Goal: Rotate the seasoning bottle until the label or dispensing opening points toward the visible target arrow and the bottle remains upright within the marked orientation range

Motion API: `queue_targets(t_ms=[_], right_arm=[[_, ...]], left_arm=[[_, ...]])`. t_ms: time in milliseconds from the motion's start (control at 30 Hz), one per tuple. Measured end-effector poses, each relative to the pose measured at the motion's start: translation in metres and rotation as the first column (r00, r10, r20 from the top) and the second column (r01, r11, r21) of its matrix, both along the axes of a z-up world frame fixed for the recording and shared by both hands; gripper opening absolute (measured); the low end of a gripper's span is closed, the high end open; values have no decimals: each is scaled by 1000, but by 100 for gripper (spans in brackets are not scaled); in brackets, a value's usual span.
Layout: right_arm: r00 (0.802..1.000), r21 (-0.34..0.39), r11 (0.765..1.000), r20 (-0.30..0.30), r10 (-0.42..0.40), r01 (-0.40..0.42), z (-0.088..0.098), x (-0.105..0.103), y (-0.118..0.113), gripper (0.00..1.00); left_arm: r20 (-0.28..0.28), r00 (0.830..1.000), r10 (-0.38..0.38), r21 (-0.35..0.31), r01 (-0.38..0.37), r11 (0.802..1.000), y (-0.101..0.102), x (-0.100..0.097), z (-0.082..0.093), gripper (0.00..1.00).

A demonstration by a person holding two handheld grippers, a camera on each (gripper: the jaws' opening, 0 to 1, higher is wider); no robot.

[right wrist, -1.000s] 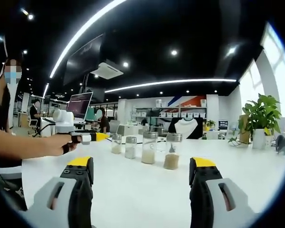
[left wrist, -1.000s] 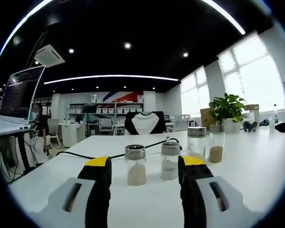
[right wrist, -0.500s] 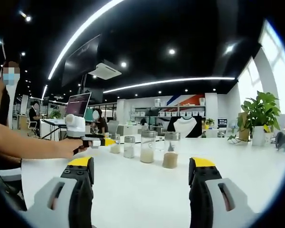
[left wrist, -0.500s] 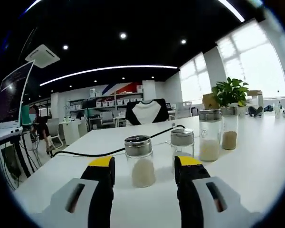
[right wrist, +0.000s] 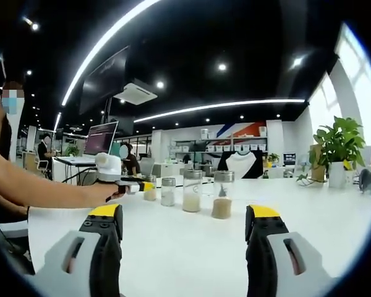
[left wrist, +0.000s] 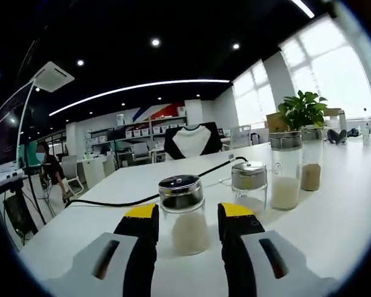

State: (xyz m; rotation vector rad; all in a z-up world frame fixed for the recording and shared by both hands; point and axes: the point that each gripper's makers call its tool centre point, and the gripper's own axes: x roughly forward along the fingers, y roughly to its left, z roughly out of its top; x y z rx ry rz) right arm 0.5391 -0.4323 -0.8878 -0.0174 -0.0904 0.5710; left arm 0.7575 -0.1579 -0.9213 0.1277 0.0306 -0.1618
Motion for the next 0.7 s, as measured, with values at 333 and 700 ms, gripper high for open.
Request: queue_targets(t_ms=[333, 700], right_arm=[[1000, -1, 1000, 4, -7, 7, 3, 0, -3, 82], [1000, -11, 1000, -17, 7, -7, -3, 0, 3, 81]], left_arm=[[-29, 1000, -9, -29, 8, 1000, 1, 10, -2, 41], [-48, 999, -18, -118, 12, 993, -1, 11, -9, 35]])
